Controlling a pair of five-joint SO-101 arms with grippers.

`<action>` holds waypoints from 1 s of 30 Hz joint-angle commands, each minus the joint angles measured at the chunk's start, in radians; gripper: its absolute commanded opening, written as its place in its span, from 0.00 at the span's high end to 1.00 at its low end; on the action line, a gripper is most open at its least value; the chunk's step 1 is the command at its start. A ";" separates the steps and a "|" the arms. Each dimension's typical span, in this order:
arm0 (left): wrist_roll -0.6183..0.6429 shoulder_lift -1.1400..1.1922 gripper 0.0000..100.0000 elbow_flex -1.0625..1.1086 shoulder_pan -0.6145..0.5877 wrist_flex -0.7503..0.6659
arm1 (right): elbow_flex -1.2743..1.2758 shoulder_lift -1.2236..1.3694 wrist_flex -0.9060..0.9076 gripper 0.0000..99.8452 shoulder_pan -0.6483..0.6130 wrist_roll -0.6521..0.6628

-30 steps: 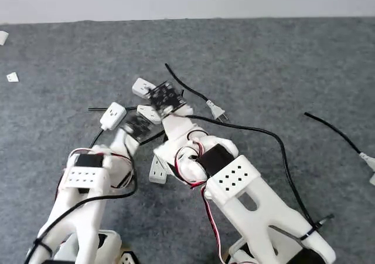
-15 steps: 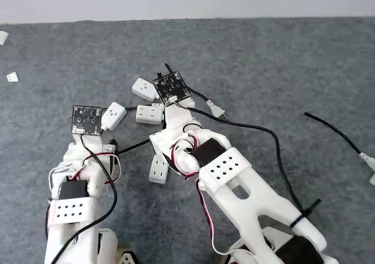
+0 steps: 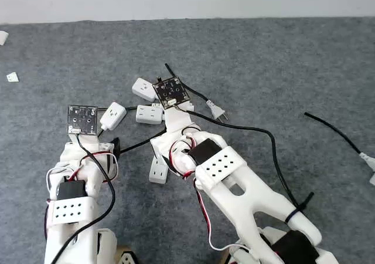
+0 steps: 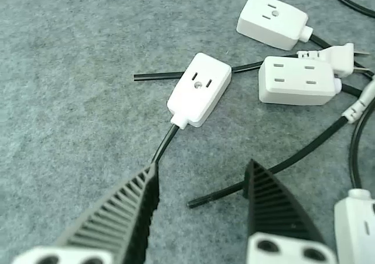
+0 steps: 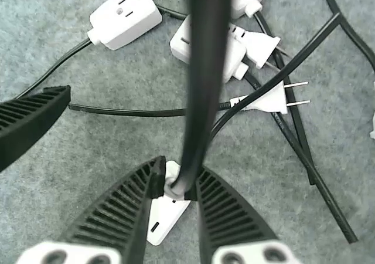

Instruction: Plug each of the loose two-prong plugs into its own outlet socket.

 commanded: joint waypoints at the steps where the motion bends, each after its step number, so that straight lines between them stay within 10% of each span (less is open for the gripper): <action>1: 0.011 -0.023 0.77 -0.015 -0.006 -0.028 | -0.011 -0.004 -0.013 0.99 0.010 -0.018; 30: 0.005 -0.023 0.77 -0.015 -0.006 -0.026 | 0.005 0.061 -0.051 0.99 -0.024 -0.018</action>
